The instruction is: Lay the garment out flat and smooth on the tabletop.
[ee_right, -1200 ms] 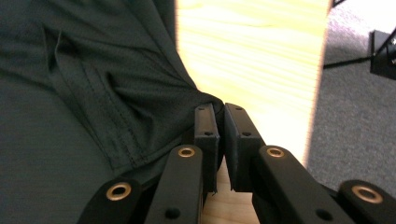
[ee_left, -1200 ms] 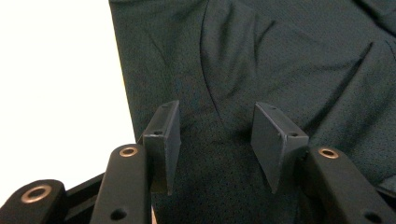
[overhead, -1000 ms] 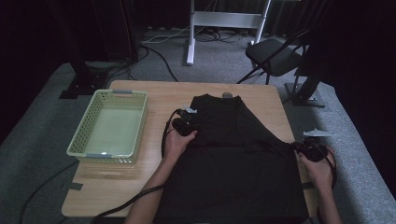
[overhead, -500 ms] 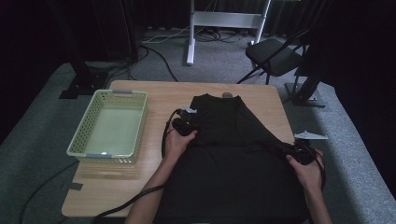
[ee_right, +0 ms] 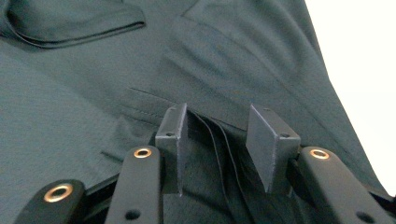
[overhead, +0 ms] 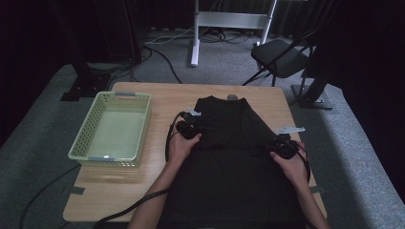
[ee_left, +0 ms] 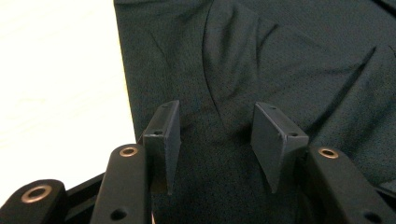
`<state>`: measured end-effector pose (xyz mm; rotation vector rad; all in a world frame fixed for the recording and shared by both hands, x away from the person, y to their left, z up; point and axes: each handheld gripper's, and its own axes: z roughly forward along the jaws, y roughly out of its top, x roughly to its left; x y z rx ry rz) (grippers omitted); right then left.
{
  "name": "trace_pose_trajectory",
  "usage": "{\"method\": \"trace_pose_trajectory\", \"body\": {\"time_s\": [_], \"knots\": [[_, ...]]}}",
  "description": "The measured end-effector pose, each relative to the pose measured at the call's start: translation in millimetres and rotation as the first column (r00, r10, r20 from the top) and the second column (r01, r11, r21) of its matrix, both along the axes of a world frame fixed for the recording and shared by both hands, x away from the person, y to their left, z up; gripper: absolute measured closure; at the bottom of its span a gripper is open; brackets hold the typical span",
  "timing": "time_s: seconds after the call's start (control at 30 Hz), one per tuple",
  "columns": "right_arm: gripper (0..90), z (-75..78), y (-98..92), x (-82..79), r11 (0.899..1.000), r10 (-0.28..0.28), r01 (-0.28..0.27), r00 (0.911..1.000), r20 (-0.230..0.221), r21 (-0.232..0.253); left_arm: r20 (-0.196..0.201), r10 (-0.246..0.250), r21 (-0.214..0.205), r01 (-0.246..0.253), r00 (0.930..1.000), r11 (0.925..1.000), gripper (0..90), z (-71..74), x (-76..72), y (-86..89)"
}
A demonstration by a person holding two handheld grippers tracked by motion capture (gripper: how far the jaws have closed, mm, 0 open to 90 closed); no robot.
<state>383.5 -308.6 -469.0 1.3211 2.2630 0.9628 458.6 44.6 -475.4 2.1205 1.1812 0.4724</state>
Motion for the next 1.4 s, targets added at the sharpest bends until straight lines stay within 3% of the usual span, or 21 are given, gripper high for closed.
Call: {"method": "trace_pose_trajectory", "body": {"time_s": [0.1,0.2,0.43,0.6,0.7,0.8,0.97,1.13,1.3,1.37,1.4], "knots": [[79.5,-1.3,-0.2,0.2,1.0,0.015,-0.015,0.9995,-0.029,-0.023,0.002,0.001,-0.001,-0.001,1.0,1.0,53.6,-0.2,0.1,-0.1],[87.6,0.7,-1.8,-4.1,0.999,0.015,-0.017,0.9994,-0.032,-0.035,0.004,0.002,-0.002,-0.002,1.0,1.0,53.6,-0.4,0.0,-0.1],[87.9,15.6,-9.2,-36.3,0.996,0.076,-0.076,0.9971,-0.006,-0.049,0.003,0.003,-0.001,-0.003,1.0,1.0,53.6,-0.3,0.1,-0.2],[77.7,16.8,-23.2,-53.1,0.995,0.1,-0.101,0.9947,-0.023,-0.017,0.004,0.004,-0.001,-0.004,1.0,1.0,53.6,-0.4,0.1,-0.3],[74.4,19.0,-38.7,-60.2,0.998,0.058,-0.058,0.9983,0.004,0.027,0.007,0.005,-0.002,-0.005,1.0,1.0,53.6,-0.6,0.0,-0.4],[70.4,20.0,-56.8,-63.7,0.996,-0.033,0.03,0.9989,0.032,0.081,0.008,0.006,-0.003,-0.006,0.9999,1.0,53.6,-0.8,-0.2,-0.5],[66.7,10.5,-77.5,-64.0,0.978,-0.191,0.189,0.9813,0.018,0.085,0.012,0.007,-0.004,-0.007,0.9999,1.0,53.5,-1.1,-0.1,-0.5],[63.0,-3.7,-78.7,-66.4,0.974,-0.227,0.226,0.9738,0.013,0.024,0.013,0.007,-0.004,-0.007,0.9999,1.0,53.5,-1.2,-0.2,-0.4],[59.3,-11.5,-76.9,-66.7,0.974,-0.227,0.227,0.9739,0.007,0.022,0.015,0.009,-0.006,-0.009,0.9998,0.9999,53.6,-1.4,-0.3,-0.6],[63.1,-11.1,-75.5,-66.4,0.974,-0.226,0.226,0.9741,0.011,0.005,0.016,0.01,-0.008,-0.01,0.9998,0.9999,53.6,-1.6,-0.2,-0.7],[69.3,-10.7,-75.1,-66.0,0.977,-0.213,0.213,0.9769,0.014,-0.003,0.016,0.009,-0.007,-0.009,0.9998,0.9999,53.6,-1.6,-0.3,-0.5]]}}
